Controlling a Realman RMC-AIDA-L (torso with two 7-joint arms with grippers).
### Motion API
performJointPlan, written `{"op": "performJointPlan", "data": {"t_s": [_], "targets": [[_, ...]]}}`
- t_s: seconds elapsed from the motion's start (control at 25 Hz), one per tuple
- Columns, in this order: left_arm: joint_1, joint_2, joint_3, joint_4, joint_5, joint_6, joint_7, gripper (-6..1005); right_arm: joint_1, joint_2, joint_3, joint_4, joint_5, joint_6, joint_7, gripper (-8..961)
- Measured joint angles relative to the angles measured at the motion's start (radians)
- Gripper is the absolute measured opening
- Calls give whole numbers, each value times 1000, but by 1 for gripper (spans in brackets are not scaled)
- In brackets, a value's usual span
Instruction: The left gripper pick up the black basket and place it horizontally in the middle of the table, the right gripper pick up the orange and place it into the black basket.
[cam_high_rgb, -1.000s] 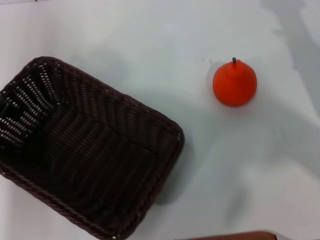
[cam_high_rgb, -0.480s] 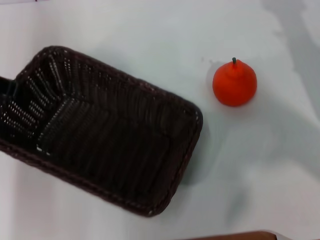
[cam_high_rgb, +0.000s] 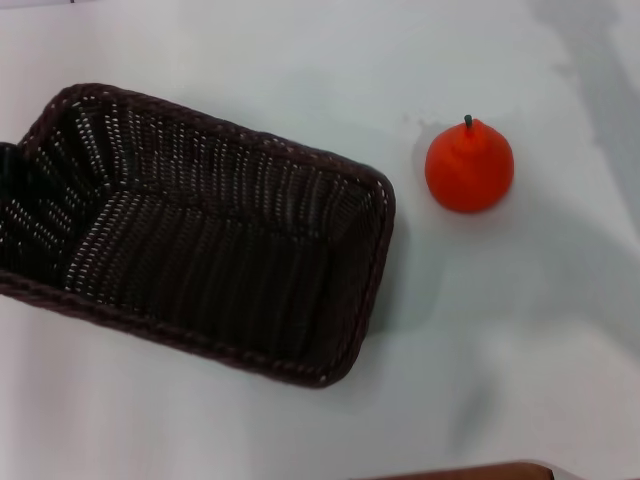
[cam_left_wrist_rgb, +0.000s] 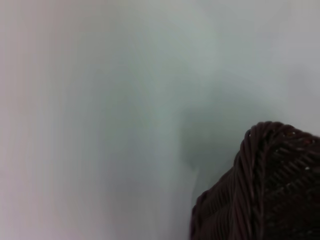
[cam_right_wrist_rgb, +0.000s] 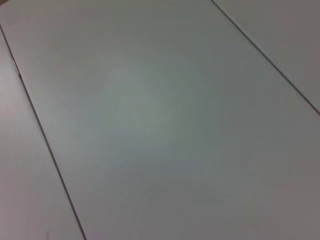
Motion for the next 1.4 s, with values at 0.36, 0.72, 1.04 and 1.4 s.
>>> {"op": "performJointPlan", "data": {"t_s": [0.36,0.72,1.04,1.4], "targets": [[99,-5,-57,-9,-94,57,-36,178,25,-4,-5,-8,-2,-20,-1,851],[179,-6,-87,-14,-209,101,-89,178,48,-11,-6,-12,-3,-38,-1,852],[235,-11,-61,-30,-264,102,-99,179,58,-13,-3,-14,-3,-45,-1,852],[271,-14,40,-66,-290,108,-122,178,59,-9,-9,-36,-4,-67,-2,852]]}}
